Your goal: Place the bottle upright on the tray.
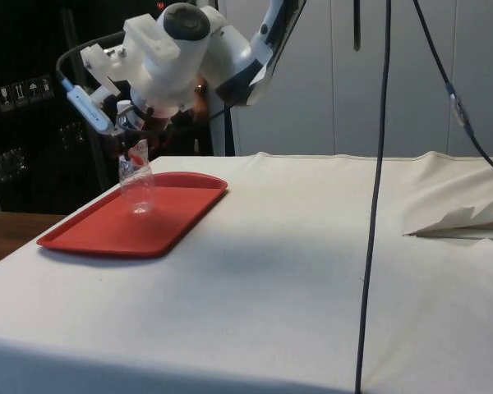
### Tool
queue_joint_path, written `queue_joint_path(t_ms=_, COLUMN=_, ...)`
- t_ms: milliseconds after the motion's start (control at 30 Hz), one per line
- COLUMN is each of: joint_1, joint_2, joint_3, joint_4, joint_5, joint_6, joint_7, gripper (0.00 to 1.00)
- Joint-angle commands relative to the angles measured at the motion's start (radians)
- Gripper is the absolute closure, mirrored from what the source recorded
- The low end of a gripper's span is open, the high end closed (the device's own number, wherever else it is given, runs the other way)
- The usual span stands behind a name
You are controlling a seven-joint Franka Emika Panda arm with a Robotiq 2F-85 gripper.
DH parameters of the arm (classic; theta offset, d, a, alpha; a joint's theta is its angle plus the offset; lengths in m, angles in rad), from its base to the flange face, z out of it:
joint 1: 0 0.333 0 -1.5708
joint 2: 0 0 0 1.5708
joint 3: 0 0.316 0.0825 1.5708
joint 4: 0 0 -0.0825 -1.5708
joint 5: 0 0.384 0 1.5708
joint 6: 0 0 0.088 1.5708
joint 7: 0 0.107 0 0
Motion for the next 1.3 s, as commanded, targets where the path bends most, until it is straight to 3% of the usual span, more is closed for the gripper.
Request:
queue_joint_path(t_ms=0, joint_1=0.0, joint_2=0.0, joint_3=-0.001, joint_4=0.0, joint_5=0.003, joint_6=0.0, joint_7=0.0, gripper=0.86)
queue_joint_path(t_ms=33, joint_1=-0.011, joint_2=0.005, joint_3=0.01, joint_4=-0.007, joint_5=0.027, joint_6=0.013, joint_7=-0.02, gripper=0.86)
queue_joint_path(t_ms=300, joint_1=-0.011, joint_2=0.004, joint_3=0.01, joint_4=-0.012, joint_5=0.054, joint_6=0.011, joint_7=-0.029, gripper=0.86)
queue_joint_path(t_ms=333, joint_1=0.0, joint_2=0.003, joint_3=-0.001, joint_4=0.0, joint_5=0.038, joint_6=0.0, joint_7=-0.01, gripper=0.86)
queue_joint_path(t_ms=367, joint_1=-0.012, joint_2=0.004, joint_3=0.01, joint_4=-0.011, joint_5=0.056, joint_6=0.011, joint_7=-0.031, gripper=0.86)
queue_joint_path(t_ms=433, joint_1=-0.012, joint_2=0.005, joint_3=0.009, joint_4=-0.009, joint_5=0.06, joint_6=0.012, joint_7=-0.035, gripper=0.86)
queue_joint_path(t_ms=667, joint_1=0.0, joint_2=0.004, joint_3=-0.002, joint_4=0.001, joint_5=0.047, joint_6=-0.003, joint_7=-0.017, gripper=0.86)
queue_joint_path(t_ms=700, joint_1=-0.004, joint_2=0.007, joint_3=0.002, joint_4=0.001, joint_5=0.052, joint_6=0.002, joint_7=-0.023, gripper=0.86)
queue_joint_path(t_ms=1267, joint_1=0.002, joint_2=0.006, joint_3=-0.002, joint_4=0.0, joint_5=0.047, joint_6=-0.009, joint_7=-0.019, gripper=0.86)
